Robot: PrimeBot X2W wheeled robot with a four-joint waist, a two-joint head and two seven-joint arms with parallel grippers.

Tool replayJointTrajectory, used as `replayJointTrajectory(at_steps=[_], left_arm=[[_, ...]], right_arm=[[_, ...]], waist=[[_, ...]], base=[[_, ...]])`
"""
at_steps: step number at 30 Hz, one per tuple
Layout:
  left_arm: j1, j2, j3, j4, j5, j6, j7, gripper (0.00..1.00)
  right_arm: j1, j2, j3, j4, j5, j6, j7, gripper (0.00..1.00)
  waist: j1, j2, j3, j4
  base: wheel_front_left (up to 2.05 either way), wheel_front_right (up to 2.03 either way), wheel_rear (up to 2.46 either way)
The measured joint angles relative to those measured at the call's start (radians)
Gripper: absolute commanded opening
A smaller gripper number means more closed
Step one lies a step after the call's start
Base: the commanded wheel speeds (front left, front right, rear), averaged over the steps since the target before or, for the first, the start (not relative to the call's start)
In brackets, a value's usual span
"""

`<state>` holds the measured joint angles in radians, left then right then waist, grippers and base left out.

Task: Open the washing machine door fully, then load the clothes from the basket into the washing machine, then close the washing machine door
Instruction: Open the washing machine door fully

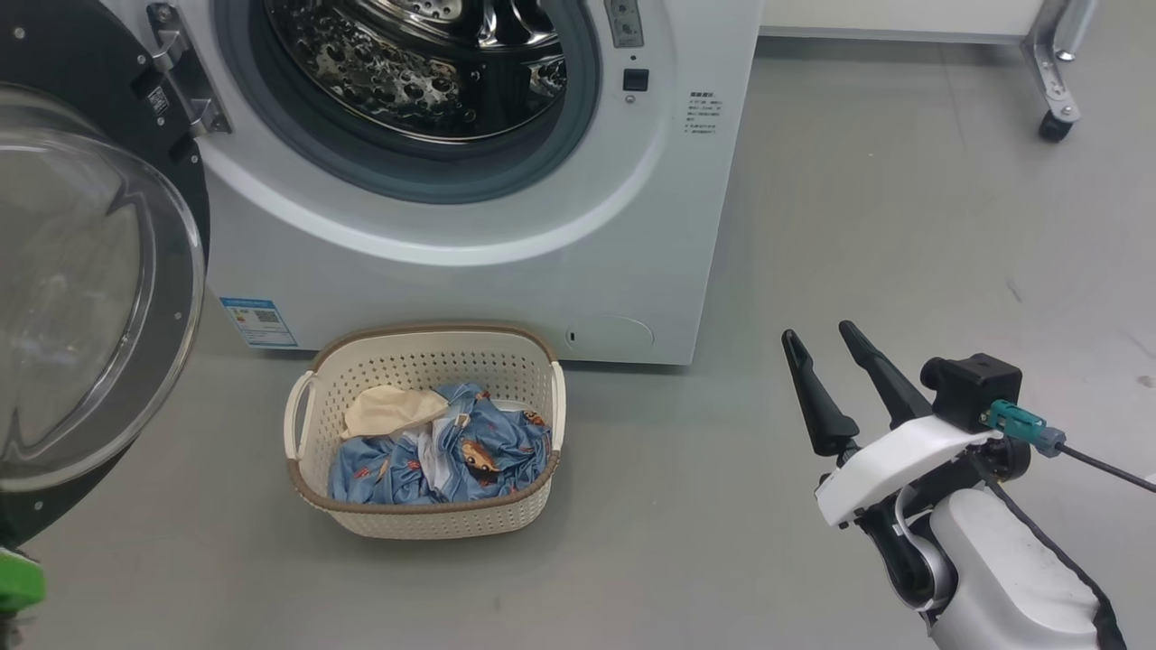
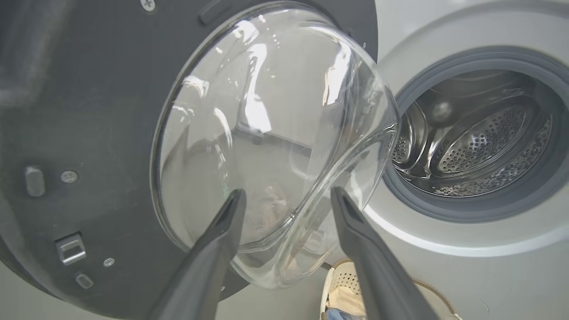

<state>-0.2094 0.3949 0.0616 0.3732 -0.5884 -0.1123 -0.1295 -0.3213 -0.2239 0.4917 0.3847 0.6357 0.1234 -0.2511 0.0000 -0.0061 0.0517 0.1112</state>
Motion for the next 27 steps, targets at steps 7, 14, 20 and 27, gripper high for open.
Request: replayJointTrajectory(at_steps=[7,14,20,27], left_arm=[[0.06,-0.04,-0.018,-0.043,0.029,0.002,-0.048,1.0],[0.096,-0.06,-0.054,-0.085,0.055,0.02,-0.066,1.0],[0.137,-0.083,-0.063,-0.116,0.072,0.037,-0.079,1.0],[0.165,-0.116,-0.069,-0.139,0.069,0.043,-0.089,1.0]], right_arm=[[0.013,-0.005,0.0,-0.001,0.007,0.0,0.0,1.0],[0.013,-0.017,-0.002,-0.005,0.007,0.0,0.0,1.0],[0.013,-0.025,-0.003,-0.009,0.006,0.0,0.0,1.0],[0.014,-0.045,-0.013,-0.011,-0.002,0.0,0.0,1.0]], waist=[[0.0,0.0,-0.019,-0.048],[0.0,0.0,-0.034,-0.094],[0.0,0.0,-0.043,-0.135],[0.0,0.0,-0.051,-0.179]], base=[[0.0,0.0,0.0],[0.0,0.0,0.0],[0.0,0.0,0.0],[0.0,0.0,0.0]])
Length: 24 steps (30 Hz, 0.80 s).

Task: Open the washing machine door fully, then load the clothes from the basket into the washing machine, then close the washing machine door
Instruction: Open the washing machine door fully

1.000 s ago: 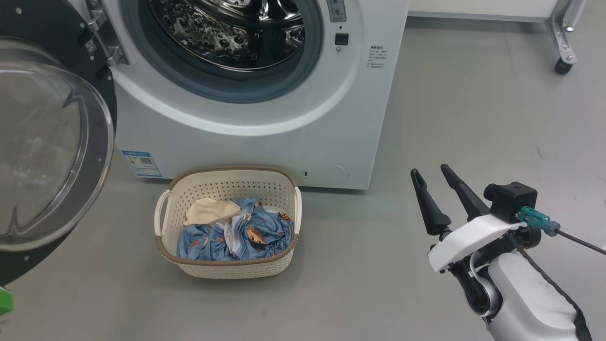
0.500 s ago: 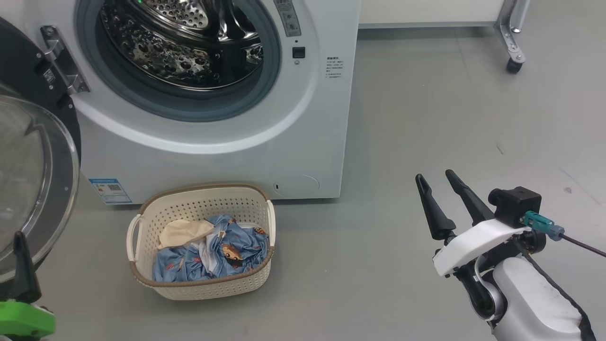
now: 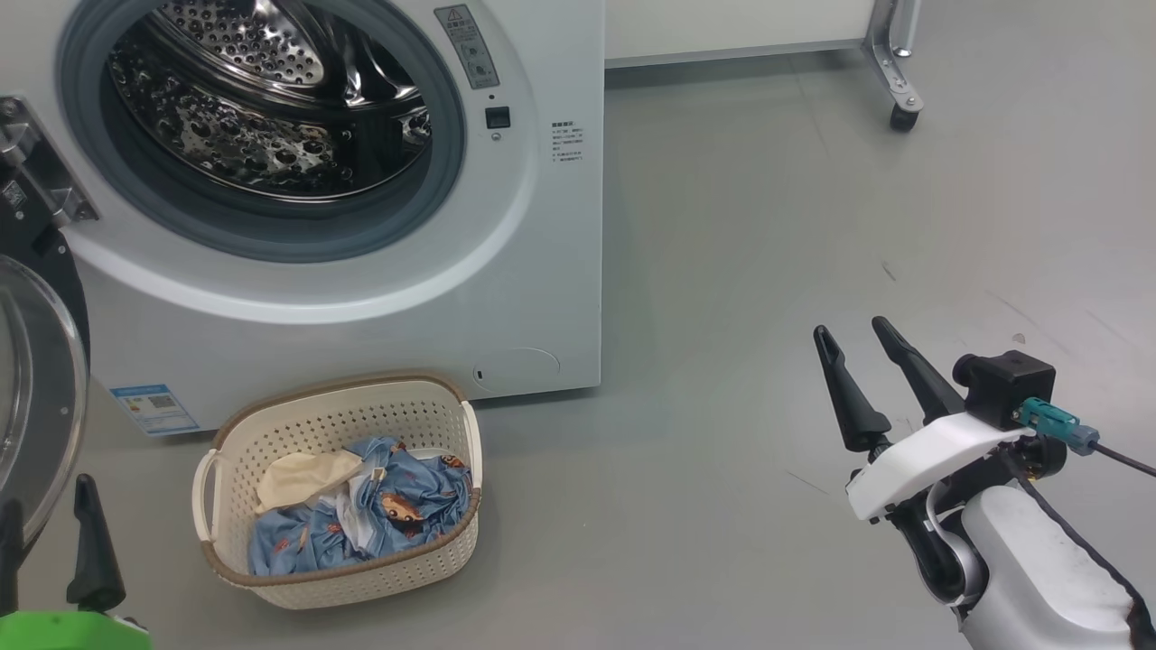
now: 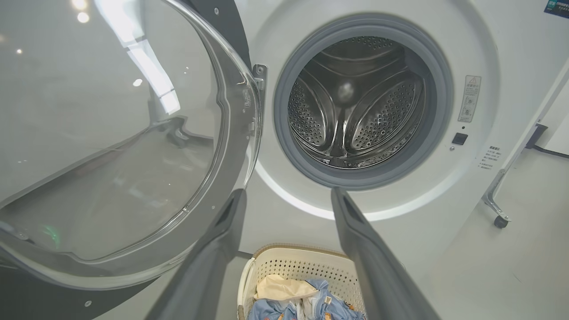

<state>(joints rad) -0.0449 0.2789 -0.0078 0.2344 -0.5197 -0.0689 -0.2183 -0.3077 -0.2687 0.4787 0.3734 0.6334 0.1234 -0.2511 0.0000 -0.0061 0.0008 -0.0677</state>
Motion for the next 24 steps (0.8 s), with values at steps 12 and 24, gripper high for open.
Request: replayJointTrajectory(at_steps=[12,24], left_arm=[[0.029,-0.022,-0.034,-0.049,0.02,0.001,-0.012,1.0],[0.036,-0.04,-0.035,-0.082,0.031,0.008,-0.021,1.0]], right_arm=[[0.002,-0.022,-0.039,-0.009,-0.009,0.0,0.0,1.0],[0.004,-0.022,-0.055,-0.017,-0.011,0.0,0.0,1.0]], waist=[[0.0,0.0,-0.004,-0.028],[0.0,0.0,-0.003,-0.024]], base=[[0.0,0.0,0.0],[0.0,0.0,0.0]])
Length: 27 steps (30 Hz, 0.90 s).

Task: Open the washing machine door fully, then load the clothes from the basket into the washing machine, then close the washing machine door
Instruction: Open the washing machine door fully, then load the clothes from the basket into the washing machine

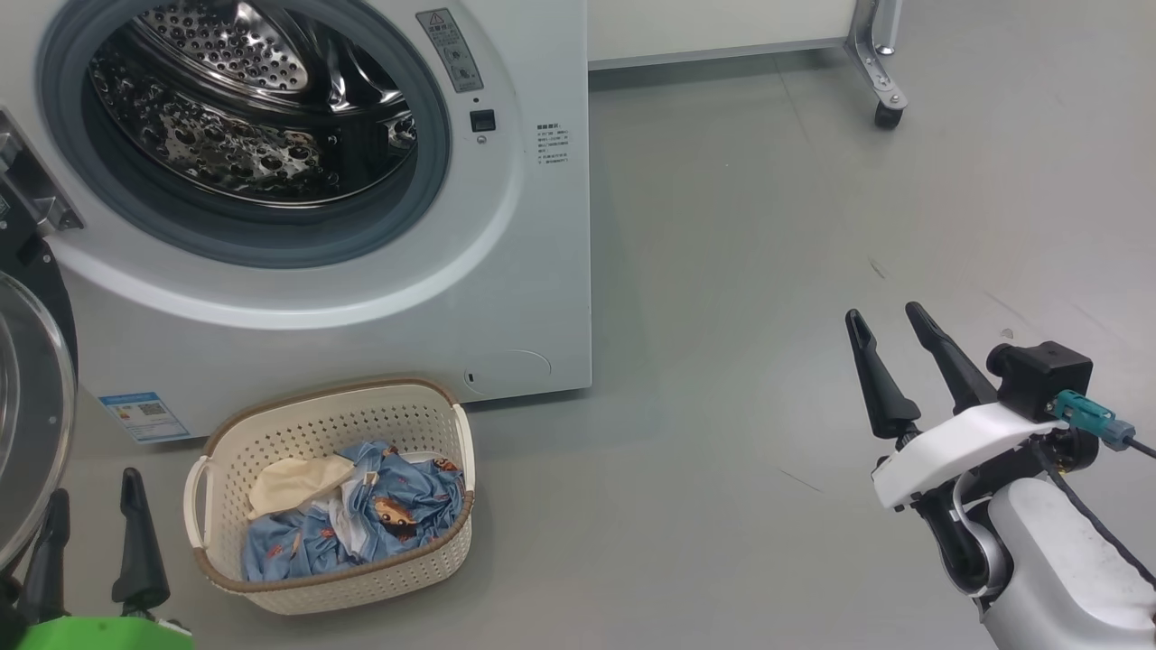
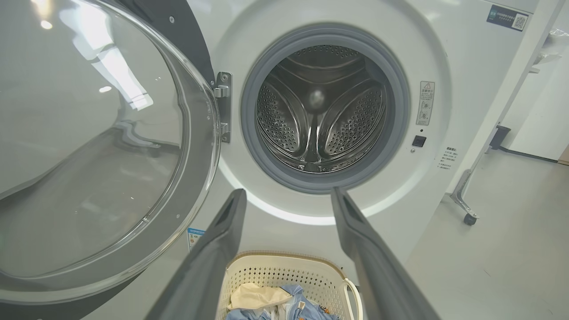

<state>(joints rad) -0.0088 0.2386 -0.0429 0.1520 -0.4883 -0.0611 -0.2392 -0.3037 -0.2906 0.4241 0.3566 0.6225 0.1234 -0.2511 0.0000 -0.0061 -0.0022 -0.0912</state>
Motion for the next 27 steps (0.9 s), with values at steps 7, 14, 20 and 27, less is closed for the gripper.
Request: replayJointTrajectory(at_steps=[7,14,20,27], left_arm=[[0.014,-0.012,0.002,-0.014,0.0,0.003,0.0,1.0],[0.014,-0.012,0.005,-0.02,0.003,0.009,0.0,1.0],[0.014,-0.012,0.008,-0.022,0.006,0.021,-0.001,1.0],[0.015,-0.012,0.012,-0.025,0.006,0.022,-0.008,1.0]], right_arm=[[0.014,0.001,-0.002,-0.004,-0.006,0.0,0.0,1.0],[0.014,0.004,-0.002,-0.006,-0.006,0.0,0.0,1.0],[0.015,0.006,-0.002,-0.007,-0.006,0.0,0.0,1.0],[0.017,0.007,-0.003,-0.008,-0.006,0.0,0.0,1.0]], waist=[[0.0,0.0,0.002,0.008],[0.0,0.0,0.001,0.014],[0.0,0.0,0.002,0.017],[0.0,0.0,0.001,0.019]], base=[[0.0,0.0,0.0],[0.0,0.0,0.0],[0.03,-0.03,0.0],[0.3,-0.3,0.0]])
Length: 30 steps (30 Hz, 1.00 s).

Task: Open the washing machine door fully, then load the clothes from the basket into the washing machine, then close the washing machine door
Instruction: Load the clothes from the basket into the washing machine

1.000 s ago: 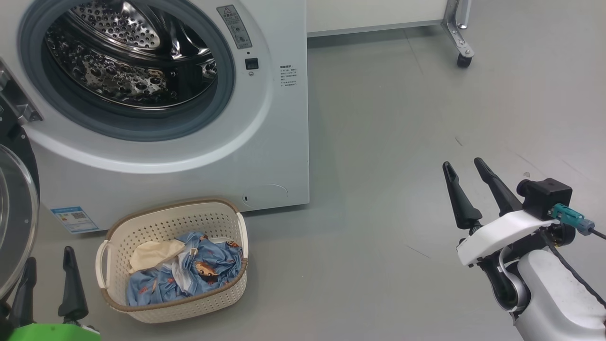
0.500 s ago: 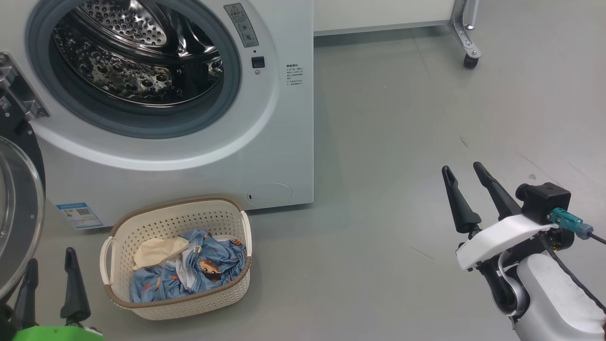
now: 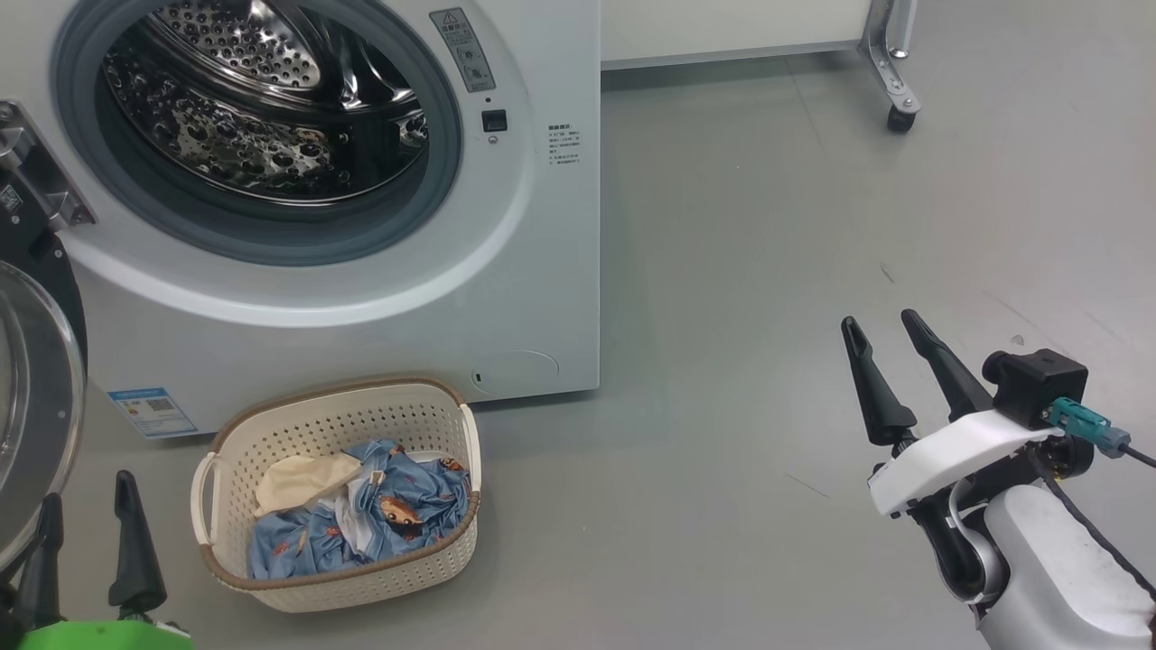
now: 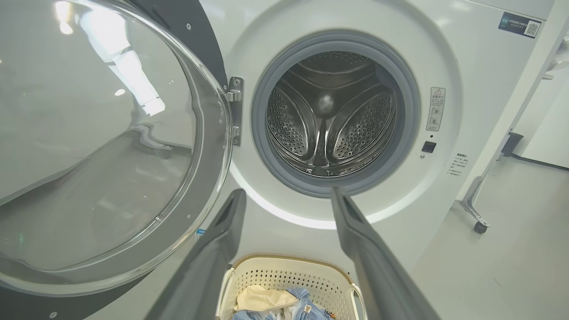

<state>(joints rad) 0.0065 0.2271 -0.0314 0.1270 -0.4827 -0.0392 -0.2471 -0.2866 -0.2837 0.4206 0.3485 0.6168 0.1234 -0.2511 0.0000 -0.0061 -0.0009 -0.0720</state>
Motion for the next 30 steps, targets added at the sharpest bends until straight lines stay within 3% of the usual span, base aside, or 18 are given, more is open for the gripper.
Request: replayJointTrajectory(at_steps=[30], left_arm=[[0.002,-0.001,0.005,-0.002,0.0,0.008,0.0,1.0]], right_arm=[[0.002,0.002,0.0,-0.001,0.0,0.0,0.0,1.0]], waist=[[0.0,0.0,0.003,0.015]], base=[[0.98,-0.98,0.0]])
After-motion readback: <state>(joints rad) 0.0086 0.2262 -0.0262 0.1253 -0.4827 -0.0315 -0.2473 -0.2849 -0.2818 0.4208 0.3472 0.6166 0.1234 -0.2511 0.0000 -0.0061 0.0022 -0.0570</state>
